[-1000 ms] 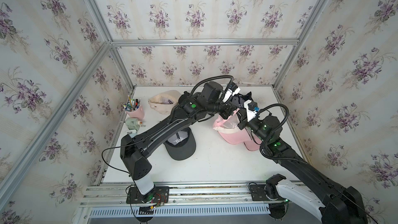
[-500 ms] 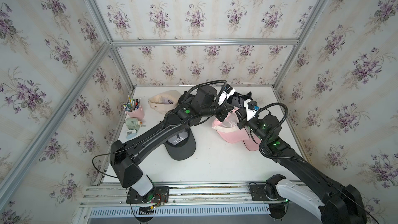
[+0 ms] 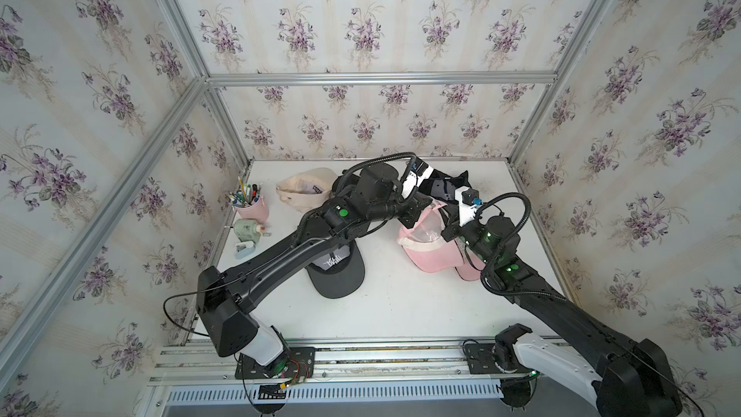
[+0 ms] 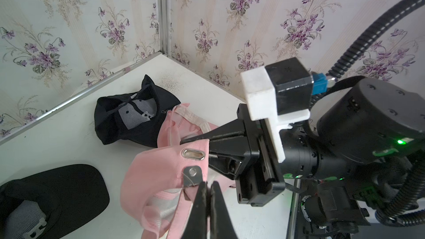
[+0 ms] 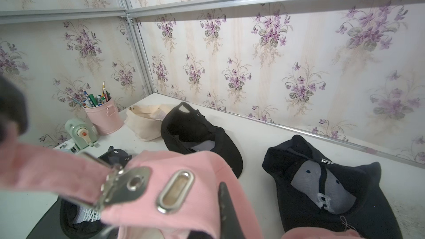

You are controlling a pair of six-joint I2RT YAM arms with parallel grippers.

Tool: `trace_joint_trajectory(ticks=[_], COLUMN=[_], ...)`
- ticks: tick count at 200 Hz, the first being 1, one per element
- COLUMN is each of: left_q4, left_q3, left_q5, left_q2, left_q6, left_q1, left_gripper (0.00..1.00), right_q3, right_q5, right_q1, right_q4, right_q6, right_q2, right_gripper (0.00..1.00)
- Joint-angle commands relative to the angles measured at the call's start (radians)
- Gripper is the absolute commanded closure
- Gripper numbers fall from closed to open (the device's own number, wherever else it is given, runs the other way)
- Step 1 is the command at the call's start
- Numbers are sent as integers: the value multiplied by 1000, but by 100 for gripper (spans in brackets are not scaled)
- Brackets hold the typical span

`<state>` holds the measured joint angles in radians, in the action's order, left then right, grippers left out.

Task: Open the adjustable buckle of the baseball cap
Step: Open the adjustable buckle on the baseball cap.

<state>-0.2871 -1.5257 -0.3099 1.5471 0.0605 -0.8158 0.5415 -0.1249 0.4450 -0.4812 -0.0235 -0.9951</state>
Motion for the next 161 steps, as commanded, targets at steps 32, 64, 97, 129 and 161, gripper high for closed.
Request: trace_joint_trajectory(ticks=[32,64,97,129,161], left_q4=[27,31,-18,-63,-79], left_q3=[-12,-14,-38,-32,70], left_q5=[-9,12,78,146,165], left_q2=[15,13,-29,-111,-208], left_q6=[13,0,-78,-119,-161], left_q1=[1,1,1,1,1], left_gripper=[87,69,36,28,35], right_q3=[9,46,116,131,212], right_q5=[0,-8,-31,-54,-103], right_q1=[0,0,-1,-1,-1], right_q4=[-29,10,101,77,143], right_q6=[-45,-68,-88,-101,-114], right_q2=[11,3,-39,-45,-86], right_gripper=[100,100,100,100,100])
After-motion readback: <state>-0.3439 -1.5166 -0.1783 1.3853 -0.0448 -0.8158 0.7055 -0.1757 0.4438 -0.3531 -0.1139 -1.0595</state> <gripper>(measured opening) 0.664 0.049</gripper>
